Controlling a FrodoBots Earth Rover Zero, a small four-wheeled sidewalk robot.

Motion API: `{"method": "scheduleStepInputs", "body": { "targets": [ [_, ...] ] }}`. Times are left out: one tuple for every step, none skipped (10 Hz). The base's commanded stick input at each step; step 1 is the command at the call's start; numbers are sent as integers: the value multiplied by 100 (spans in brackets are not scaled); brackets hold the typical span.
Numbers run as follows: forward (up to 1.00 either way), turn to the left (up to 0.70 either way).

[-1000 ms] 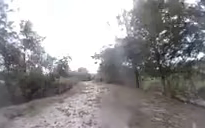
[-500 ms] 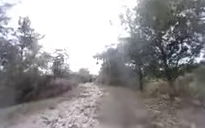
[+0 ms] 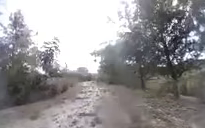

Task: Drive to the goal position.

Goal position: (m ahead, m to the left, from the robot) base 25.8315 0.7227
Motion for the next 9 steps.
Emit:
{"method": "scheduleStepInputs", "body": {
  "targets": [
    [85,0],
    [85,0],
    [85,0],
    [85,16],
    [85,29],
    [85,16],
    [85,0],
    [85,0],
    [85,0]
  ]
}}
